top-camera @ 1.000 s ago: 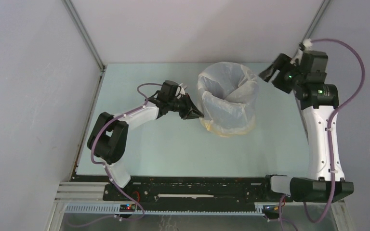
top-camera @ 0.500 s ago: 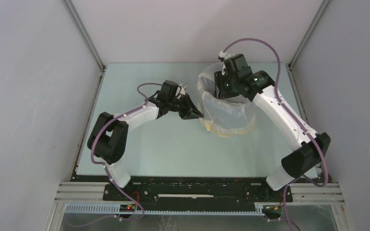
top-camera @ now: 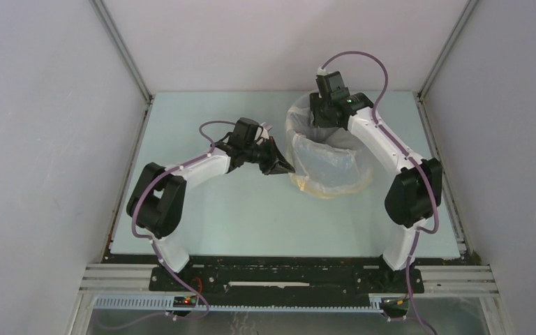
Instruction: Put the trash bags into the trash bin
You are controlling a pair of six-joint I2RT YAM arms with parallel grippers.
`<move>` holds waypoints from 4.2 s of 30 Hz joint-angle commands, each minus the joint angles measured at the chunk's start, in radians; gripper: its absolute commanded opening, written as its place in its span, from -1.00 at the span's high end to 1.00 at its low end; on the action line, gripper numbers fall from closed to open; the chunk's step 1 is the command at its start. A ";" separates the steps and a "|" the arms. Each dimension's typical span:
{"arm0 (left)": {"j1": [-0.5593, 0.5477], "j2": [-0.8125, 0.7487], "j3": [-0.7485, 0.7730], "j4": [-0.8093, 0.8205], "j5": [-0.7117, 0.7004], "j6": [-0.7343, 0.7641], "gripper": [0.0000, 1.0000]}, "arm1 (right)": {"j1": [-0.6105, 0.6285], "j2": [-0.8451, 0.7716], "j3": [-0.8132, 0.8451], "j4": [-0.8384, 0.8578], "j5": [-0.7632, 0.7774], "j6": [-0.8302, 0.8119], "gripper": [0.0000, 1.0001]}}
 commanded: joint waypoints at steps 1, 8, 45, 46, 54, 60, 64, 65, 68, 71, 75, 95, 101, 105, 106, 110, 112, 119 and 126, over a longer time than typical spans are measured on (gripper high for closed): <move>-0.008 -0.008 -0.008 -0.008 0.004 0.026 0.99 | -0.017 -0.062 0.022 0.089 0.081 -0.013 -0.16; -0.009 -0.011 -0.011 -0.019 0.002 0.025 0.99 | -0.089 0.008 0.091 0.129 -0.205 -0.053 -0.39; -0.003 0.008 0.058 -0.038 0.029 0.044 0.99 | -0.097 -0.177 -0.164 0.071 -0.184 0.122 -0.17; -0.003 0.005 0.063 -0.038 0.029 0.043 0.99 | -0.095 -0.174 -0.199 0.123 -0.186 0.127 -0.18; -0.003 -0.012 0.102 -0.038 0.014 0.031 0.92 | -0.030 -0.014 -0.250 0.211 -0.179 0.170 -0.30; 0.000 0.010 0.109 -0.031 0.006 0.031 0.90 | -0.015 0.038 -0.345 0.293 -0.177 0.215 -0.45; 0.003 0.003 0.097 -0.031 -0.005 0.035 0.89 | -0.002 0.037 -0.328 0.255 -0.174 0.209 -0.48; 0.002 0.002 0.094 -0.032 -0.004 0.036 0.89 | -0.003 0.027 -0.306 0.230 -0.172 0.206 -0.49; 0.003 0.001 0.088 -0.032 -0.003 0.042 0.88 | -0.013 -0.023 -0.242 0.165 -0.174 0.185 -0.54; 0.004 0.002 0.083 -0.035 0.001 0.046 0.88 | -0.027 -0.069 -0.177 0.062 -0.175 0.182 -0.55; 0.007 -0.003 0.077 -0.038 0.003 0.054 0.87 | -0.057 -0.162 -0.182 0.047 -0.242 0.171 -0.60; 0.008 0.018 0.074 -0.024 0.022 0.052 0.91 | -0.102 -0.140 -0.480 0.457 -0.134 0.159 -0.20; 0.010 0.032 0.069 -0.004 0.021 0.049 0.96 | -0.098 -0.029 -0.441 0.402 -0.196 0.202 -0.22; 0.011 0.026 0.069 -0.006 0.016 0.062 0.95 | -0.053 -0.128 -0.428 0.359 -0.199 0.142 -0.33; 0.013 0.031 0.073 -0.006 0.020 0.059 0.94 | -0.050 -0.154 -0.415 0.329 -0.203 0.135 -0.35; 0.016 0.040 0.100 -0.010 0.029 0.062 0.89 | -0.061 -0.210 -0.351 0.175 -0.217 0.128 -0.47; 0.016 0.045 0.113 -0.013 0.032 0.064 0.85 | -0.062 -0.225 -0.325 0.125 -0.239 0.114 -0.49; 0.016 0.037 0.123 -0.014 0.039 0.058 0.78 | -0.047 -0.134 -0.303 0.068 -0.261 0.091 -0.49; 0.016 0.006 0.140 0.001 -0.009 0.053 0.76 | -0.008 0.022 -0.285 0.116 -0.257 0.140 -0.46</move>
